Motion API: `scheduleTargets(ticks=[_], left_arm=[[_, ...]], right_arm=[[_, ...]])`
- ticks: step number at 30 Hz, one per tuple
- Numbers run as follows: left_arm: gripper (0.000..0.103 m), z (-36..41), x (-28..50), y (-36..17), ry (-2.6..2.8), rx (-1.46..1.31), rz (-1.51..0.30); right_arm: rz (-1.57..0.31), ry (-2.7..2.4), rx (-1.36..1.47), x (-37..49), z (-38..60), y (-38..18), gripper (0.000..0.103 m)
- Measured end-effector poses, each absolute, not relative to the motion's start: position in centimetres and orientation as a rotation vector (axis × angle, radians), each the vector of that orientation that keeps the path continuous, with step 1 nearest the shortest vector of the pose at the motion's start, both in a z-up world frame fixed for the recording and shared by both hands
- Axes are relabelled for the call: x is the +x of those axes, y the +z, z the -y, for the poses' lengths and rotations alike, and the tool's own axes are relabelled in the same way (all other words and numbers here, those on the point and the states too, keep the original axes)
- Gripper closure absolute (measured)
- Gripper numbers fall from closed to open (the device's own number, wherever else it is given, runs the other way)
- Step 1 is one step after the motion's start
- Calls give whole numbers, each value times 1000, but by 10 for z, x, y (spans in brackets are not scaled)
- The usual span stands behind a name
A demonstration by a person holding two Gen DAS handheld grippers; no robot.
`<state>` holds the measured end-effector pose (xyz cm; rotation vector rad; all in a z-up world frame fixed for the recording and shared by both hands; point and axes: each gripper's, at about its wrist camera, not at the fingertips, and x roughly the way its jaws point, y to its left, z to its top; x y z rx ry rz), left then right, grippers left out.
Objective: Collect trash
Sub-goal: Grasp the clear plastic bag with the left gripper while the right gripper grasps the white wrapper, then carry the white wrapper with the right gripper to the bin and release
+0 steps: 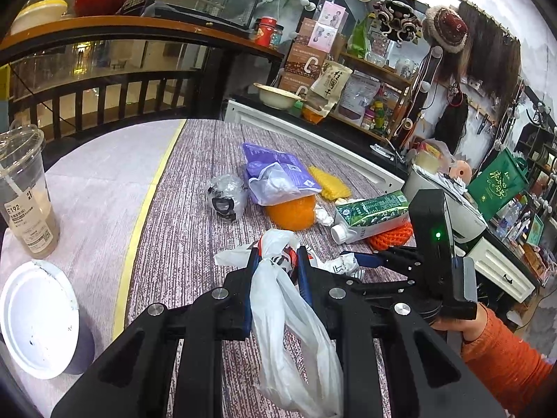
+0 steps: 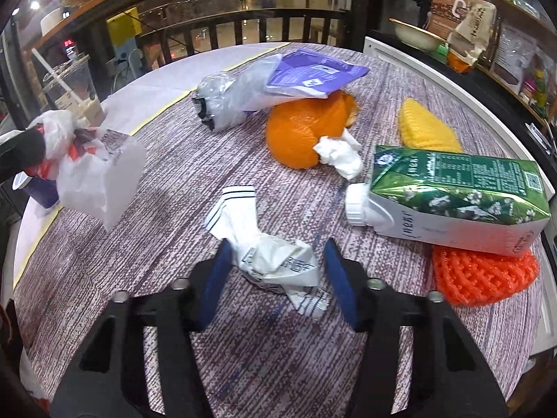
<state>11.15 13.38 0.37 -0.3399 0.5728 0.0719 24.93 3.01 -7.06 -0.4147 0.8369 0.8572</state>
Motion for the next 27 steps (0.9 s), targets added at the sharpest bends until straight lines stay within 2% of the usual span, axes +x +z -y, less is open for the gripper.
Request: scheduleTargets(ticks=[6, 18, 27], left_arm=[[82, -132, 111, 1, 69, -351, -580], [82, -120, 114, 6, 56, -331, -579], [82, -89, 125, 16, 6, -312, -564]], right_arm=[[-819, 853, -432, 241, -28, -70, 65], [-774, 849, -341, 222, 8, -52, 66], [-720, 786, -211, 213, 72, -31, 66]])
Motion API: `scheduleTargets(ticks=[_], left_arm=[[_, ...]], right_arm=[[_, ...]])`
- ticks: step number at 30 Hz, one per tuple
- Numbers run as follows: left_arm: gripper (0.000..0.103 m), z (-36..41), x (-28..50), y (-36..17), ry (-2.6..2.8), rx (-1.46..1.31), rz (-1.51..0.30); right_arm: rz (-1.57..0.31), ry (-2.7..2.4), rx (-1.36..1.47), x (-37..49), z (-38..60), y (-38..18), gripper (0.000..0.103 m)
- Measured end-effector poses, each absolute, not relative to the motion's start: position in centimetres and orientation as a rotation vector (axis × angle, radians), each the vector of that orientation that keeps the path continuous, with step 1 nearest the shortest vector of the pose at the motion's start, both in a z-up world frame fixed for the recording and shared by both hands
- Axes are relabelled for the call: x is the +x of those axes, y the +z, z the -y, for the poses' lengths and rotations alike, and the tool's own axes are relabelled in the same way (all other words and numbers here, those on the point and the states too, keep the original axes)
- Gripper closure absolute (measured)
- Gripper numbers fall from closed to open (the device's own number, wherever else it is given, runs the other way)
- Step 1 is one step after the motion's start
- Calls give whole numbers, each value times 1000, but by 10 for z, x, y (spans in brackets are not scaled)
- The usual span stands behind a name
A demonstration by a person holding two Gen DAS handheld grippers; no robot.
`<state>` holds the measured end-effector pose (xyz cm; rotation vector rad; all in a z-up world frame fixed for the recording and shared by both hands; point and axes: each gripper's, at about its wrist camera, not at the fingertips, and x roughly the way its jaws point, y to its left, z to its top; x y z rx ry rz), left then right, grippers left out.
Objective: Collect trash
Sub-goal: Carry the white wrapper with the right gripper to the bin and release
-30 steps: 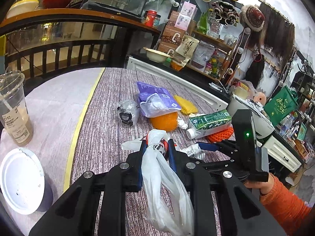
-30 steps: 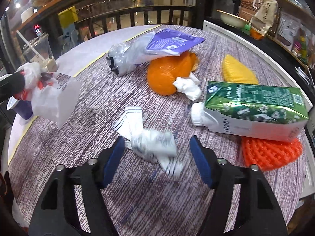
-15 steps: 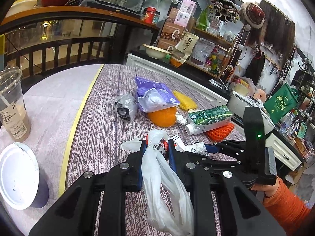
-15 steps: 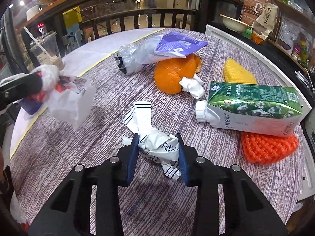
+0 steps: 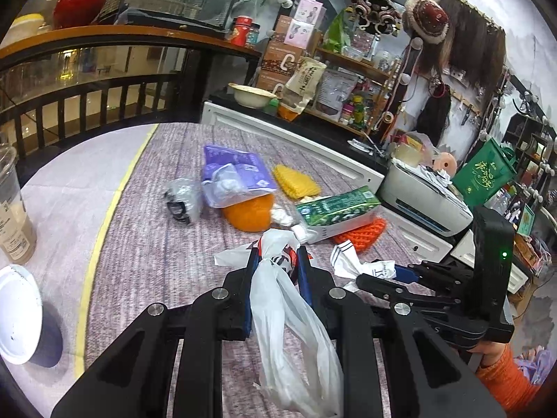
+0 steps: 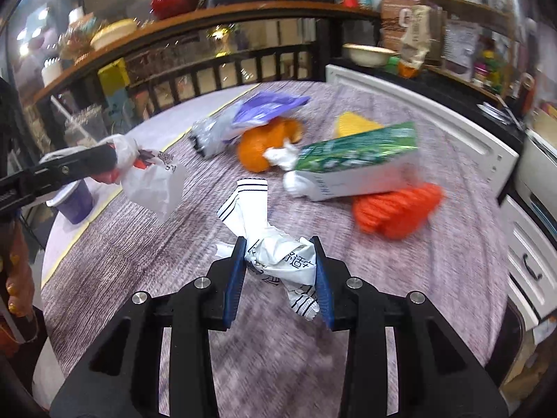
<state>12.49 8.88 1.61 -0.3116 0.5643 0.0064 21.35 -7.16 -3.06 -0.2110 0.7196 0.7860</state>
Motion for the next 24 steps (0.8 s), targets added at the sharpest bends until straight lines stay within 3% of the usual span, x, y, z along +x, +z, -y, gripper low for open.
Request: scheduleTargets(ticks=[16, 24], left_arm=[[82, 16, 165, 30, -207, -270, -549], [82, 74, 192, 28, -328, -255, -579]], right_arm=[[-670, 450, -21, 215, 233, -30, 66], [-766, 196, 56, 247, 310, -79, 66]])
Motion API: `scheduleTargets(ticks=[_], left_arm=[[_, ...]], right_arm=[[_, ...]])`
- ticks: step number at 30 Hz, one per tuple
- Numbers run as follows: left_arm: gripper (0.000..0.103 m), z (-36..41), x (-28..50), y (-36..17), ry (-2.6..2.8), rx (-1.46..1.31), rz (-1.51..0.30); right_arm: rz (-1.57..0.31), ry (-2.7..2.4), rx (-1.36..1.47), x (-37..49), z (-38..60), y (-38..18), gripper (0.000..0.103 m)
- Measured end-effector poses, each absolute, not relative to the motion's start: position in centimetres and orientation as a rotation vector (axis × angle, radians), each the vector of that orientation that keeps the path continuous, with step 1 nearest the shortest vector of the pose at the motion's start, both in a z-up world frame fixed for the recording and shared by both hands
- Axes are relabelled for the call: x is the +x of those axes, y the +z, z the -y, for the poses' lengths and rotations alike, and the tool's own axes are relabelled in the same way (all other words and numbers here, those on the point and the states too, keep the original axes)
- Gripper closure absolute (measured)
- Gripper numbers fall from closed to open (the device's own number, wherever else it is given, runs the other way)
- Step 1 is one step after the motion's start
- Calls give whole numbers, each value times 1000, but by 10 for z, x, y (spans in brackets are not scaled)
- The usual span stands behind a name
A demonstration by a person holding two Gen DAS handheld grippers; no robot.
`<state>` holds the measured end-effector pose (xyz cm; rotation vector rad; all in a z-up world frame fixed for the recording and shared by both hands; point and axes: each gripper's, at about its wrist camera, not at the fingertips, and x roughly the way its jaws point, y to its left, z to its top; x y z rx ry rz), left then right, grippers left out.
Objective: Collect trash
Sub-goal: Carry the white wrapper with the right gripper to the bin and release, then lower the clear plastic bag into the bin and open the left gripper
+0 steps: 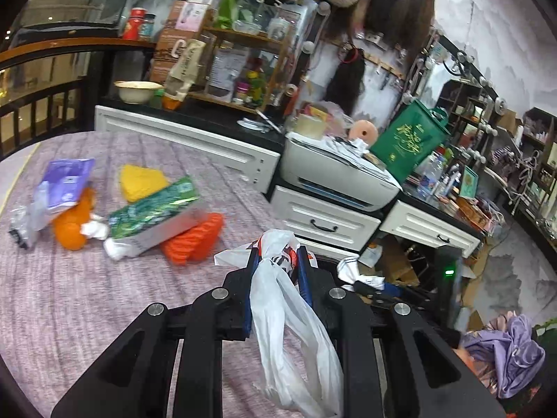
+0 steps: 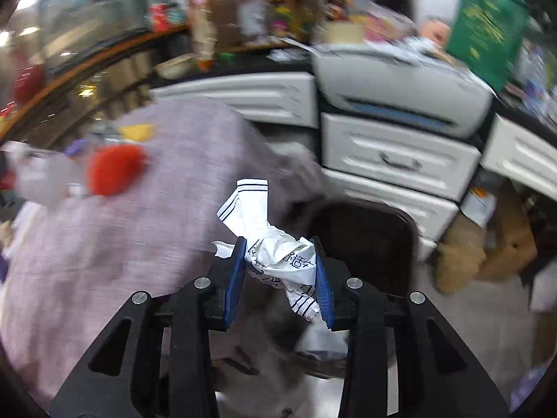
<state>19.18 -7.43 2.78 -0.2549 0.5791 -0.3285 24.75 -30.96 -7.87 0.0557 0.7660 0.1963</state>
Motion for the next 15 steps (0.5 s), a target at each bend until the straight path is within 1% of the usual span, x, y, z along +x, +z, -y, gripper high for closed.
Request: scheduleTargets(ticks=[7, 8, 9, 12, 15], left_arm=[[82, 124, 211, 16, -414, -207, -619], [82, 128, 213, 14, -419, -198, -626], [82, 136, 215, 10, -425, -186, -638], [82, 148, 221, 0, -447, -174, -675], [82, 160, 226, -9, -463, -162, -702]], right_arm=[[-916, 54, 117, 285, 347, -147, 65], [-936, 42, 137, 288, 351, -155, 61], [-946, 29, 151, 289, 354, -160, 54], [-943, 24, 186, 284, 358, -166, 41], [-925, 4, 177, 276, 361, -162, 40]])
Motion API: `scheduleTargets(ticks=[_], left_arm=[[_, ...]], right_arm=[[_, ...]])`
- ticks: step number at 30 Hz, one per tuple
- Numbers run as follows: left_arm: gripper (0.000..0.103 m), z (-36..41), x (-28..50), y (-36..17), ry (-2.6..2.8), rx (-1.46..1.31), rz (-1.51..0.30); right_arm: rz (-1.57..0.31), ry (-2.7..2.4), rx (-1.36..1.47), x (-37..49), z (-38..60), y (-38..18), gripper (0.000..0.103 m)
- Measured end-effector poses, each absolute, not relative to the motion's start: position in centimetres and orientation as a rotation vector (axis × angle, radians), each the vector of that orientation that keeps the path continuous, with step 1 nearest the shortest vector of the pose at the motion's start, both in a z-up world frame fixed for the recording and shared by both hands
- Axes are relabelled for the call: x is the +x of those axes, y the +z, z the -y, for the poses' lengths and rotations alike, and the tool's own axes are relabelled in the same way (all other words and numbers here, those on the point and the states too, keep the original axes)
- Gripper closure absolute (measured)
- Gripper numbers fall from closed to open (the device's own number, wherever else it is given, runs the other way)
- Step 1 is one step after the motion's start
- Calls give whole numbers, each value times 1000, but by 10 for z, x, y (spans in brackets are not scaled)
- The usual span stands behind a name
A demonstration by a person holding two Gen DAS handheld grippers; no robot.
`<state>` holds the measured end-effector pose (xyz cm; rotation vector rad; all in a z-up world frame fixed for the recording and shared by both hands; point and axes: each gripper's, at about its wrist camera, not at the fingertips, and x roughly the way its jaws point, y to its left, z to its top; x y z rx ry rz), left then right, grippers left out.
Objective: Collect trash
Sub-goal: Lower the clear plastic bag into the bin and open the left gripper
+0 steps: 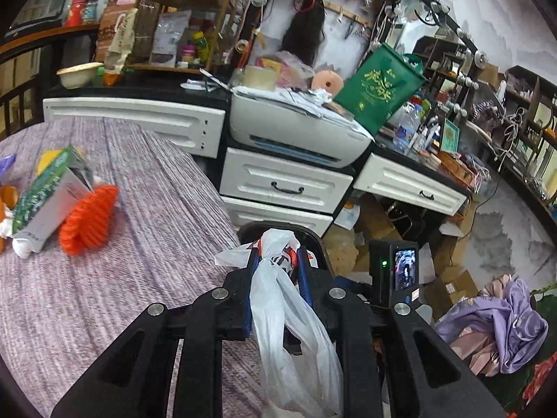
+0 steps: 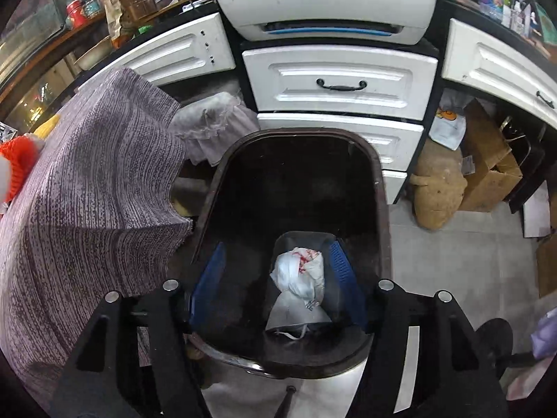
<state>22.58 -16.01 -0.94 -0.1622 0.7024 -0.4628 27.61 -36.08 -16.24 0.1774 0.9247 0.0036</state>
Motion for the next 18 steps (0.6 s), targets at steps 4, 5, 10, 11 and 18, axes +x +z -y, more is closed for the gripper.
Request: scheduleTargets(ticks=[4, 5, 10, 11, 18], left_arm=[[82, 178, 232, -20, -492, -147, -738], [82, 181, 233, -22, -497, -143, -744], [82, 215, 245, -38, -542, -106, -799], [82, 223, 248, -44, -552, -95, -818], [82, 267, 267, -76, -577, -26, -922]], right_arm=[[-895, -32, 176, 264, 372, -154, 38], [-882, -47, 177, 259, 377, -151, 38], [-847, -132, 198, 237, 400, -144, 36], [-848, -146, 204, 234, 405, -144, 36], [-852, -224, 233, 208, 437, -146, 36]])
